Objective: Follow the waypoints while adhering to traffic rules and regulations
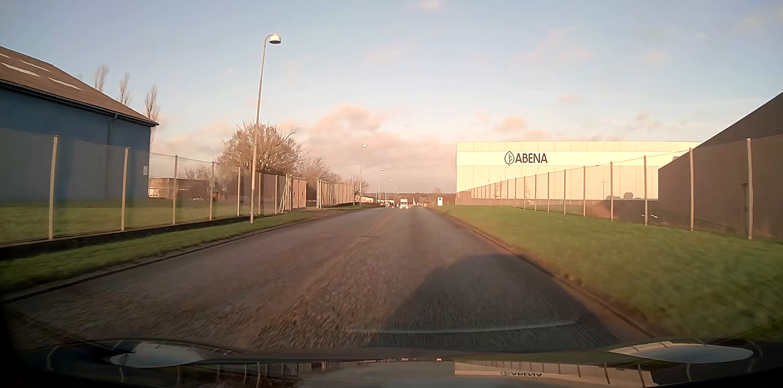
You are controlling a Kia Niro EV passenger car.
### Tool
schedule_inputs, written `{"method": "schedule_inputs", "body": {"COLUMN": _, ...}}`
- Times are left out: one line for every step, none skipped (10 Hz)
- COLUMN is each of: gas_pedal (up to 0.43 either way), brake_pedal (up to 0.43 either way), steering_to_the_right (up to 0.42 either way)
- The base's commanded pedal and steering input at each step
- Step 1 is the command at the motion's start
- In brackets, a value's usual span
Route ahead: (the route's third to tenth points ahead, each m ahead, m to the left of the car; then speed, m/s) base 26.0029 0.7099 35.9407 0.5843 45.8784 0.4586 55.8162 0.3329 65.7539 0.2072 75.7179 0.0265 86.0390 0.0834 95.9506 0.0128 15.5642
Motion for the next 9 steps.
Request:
{"method": "schedule_inputs", "body": {"gas_pedal": 0.189, "brake_pedal": 0.000, "steering_to_the_right": 0.003}}
{"method": "schedule_inputs", "body": {"gas_pedal": 0.177, "brake_pedal": 0.000, "steering_to_the_right": 0.004}}
{"method": "schedule_inputs", "body": {"gas_pedal": 0.177, "brake_pedal": 0.000, "steering_to_the_right": 0.003}}
{"method": "schedule_inputs", "body": {"gas_pedal": 0.177, "brake_pedal": 0.000, "steering_to_the_right": 0.003}}
{"method": "schedule_inputs", "body": {"gas_pedal": 0.177, "brake_pedal": 0.000, "steering_to_the_right": 0.003}}
{"method": "schedule_inputs", "body": {"gas_pedal": 0.177, "brake_pedal": 0.000, "steering_to_the_right": 0.003}}
{"method": "schedule_inputs", "body": {"gas_pedal": 0.177, "brake_pedal": 0.000, "steering_to_the_right": 0.003}}
{"method": "schedule_inputs", "body": {"gas_pedal": 0.157, "brake_pedal": 0.000, "steering_to_the_right": 0.003}}
{"method": "schedule_inputs", "body": {"gas_pedal": 0.157, "brake_pedal": 0.000, "steering_to_the_right": 0.003}}
